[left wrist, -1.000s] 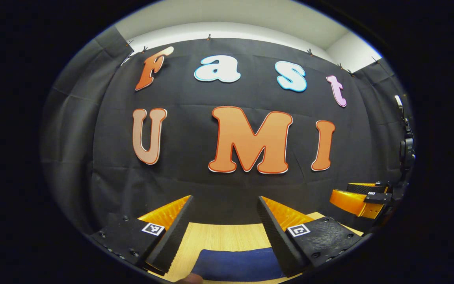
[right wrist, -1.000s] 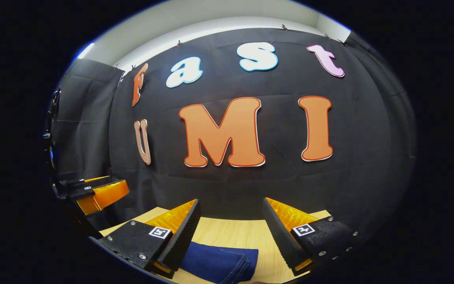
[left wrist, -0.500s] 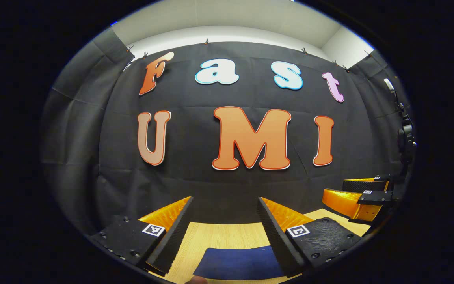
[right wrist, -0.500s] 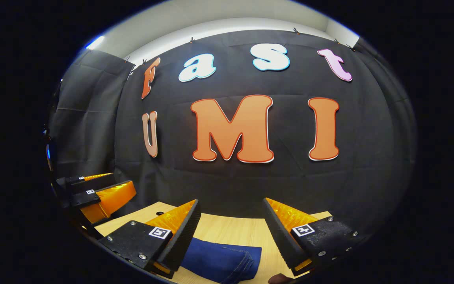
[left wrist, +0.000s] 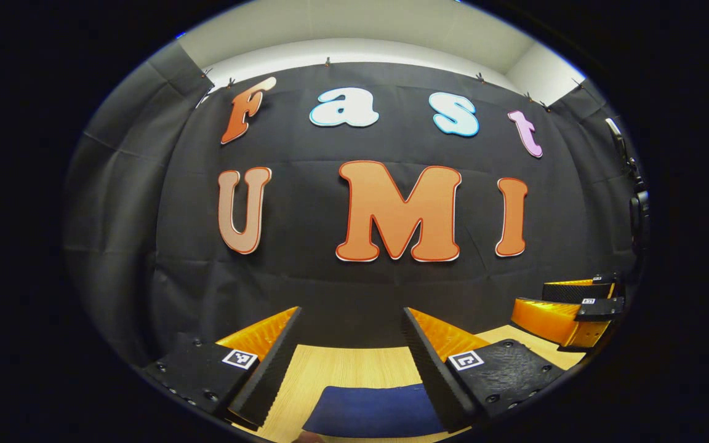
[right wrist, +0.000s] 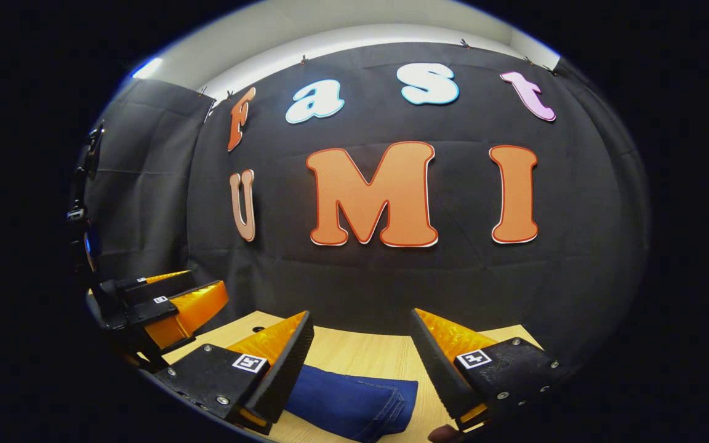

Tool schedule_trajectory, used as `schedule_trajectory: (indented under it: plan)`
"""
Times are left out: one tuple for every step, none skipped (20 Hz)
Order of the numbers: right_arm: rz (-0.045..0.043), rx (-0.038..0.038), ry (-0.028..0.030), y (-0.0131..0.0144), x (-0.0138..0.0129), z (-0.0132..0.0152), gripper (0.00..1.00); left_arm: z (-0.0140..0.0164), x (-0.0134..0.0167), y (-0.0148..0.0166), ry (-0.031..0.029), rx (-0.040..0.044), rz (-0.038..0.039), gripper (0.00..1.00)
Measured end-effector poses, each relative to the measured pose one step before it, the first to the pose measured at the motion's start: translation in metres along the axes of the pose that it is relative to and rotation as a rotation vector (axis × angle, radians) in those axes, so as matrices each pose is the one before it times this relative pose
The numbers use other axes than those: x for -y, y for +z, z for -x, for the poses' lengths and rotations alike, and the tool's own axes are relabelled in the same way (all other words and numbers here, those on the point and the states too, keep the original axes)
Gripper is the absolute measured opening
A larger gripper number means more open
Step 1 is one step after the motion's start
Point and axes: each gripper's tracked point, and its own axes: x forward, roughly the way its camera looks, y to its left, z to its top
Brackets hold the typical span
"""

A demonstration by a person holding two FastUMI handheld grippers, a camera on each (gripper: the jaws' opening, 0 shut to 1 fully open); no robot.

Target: Grasp the waist and the cuffs of the jeans and fold them to make the two legs overlap; first hold the waist and fold one-third of the jeans toward the cuffs, then hold the cuffs and fold the remaining one-third in the same direction to finish folding.

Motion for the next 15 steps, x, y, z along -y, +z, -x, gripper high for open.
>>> schedule_trajectory:
  plan:
    - [-0.00695,-0.00084,0.00803,-0.00091,-0.0019,0.00053,0.96,-0.00035,-0.0008,-0.00154,0.00308,-0.00012,-0.00025,0.96]
    - [-0.00486,0.0011,0.00159,-0.0017,-0.0002,-0.00132,0.96,0.00006,0.00063,-0.00189,-0.0002,-0.00449,-0.00258,0.94]
    - [-0.00733,-0.00061,0.00642,-0.00075,-0.00109,-0.00072,0.96,-0.00032,0.00147,0.0,-0.00098,-0.00142,-0.00005,0.94]
    - [-0.00511,-0.00263,0.00255,-0.00129,-0.00044,-0.00118,0.96,-0.00016,0.00078,0.00094,-0.0032,-0.00092,-0.0012,0.94]
    - [-0.00378,-0.0011,0.00028,-0.00023,0.00087,-0.00052,0.96,0.00141,0.00091,0.00062,-0.00033,-0.00043,-0.0003,0.94]
    - [-0.00457,0.00148,0.00339,0.00053,-0.00002,-0.0019,0.96,0.00151,-0.00035,-0.00016,0.0025,0.00247,-0.00057,0.94]
    - [-0.00442,0.00232,-0.00157,0.0004,0.00105,-0.00035,0.96,0.00077,0.00048,0.00226,-0.00059,0.00572,0.00182,0.96]
    - [-0.00317,0.00124,0.00253,0.00148,0.00004,-0.00085,0.96,0.0004,0.00036,0.00101,0.00103,0.00312,-0.00673,0.94]
    - [0.00045,0.00302,-0.00055,0.00078,0.00071,-0.00011,0.96,0.00172,-0.00012,0.00189,0.00273,0.00157,-0.01026,0.94]
    - [0.00162,0.00123,0.00057,-0.00037,0.00203,-0.00008,0.96,0.00015,-0.00046,0.00005,0.00604,-0.00096,-0.01187,0.94]
    - [-0.00077,-0.00448,-0.00342,-0.0009,0.00254,0.00092,0.96,0.00185,0.00039,0.00109,0.00554,0.00185,-0.00692,0.94]
    - [-0.00338,-0.00673,0.00158,-0.00186,0.00113,0.0002,0.96,0.00271,-0.00038,0.00065,0.00604,0.00845,0.00176,0.94]
    - [-0.00542,-0.0051,0.00437,-0.0004,0.00001,0.00131,0.96,0.00332,0.00094,0.00013,0.00649,0.00727,0.00519,0.94]
    - [-0.00486,0.00054,0.01743,-0.00043,-0.00326,0.00011,0.96,0.00343,0.00182,0.00016,0.00662,0.0083,-0.00063,0.94]
    - [0.00685,0.01018,0.00819,0.0022,-0.0008,0.00021,0.96,0.00304,0.00175,0.00026,0.00176,0.00289,-0.00318,0.94]
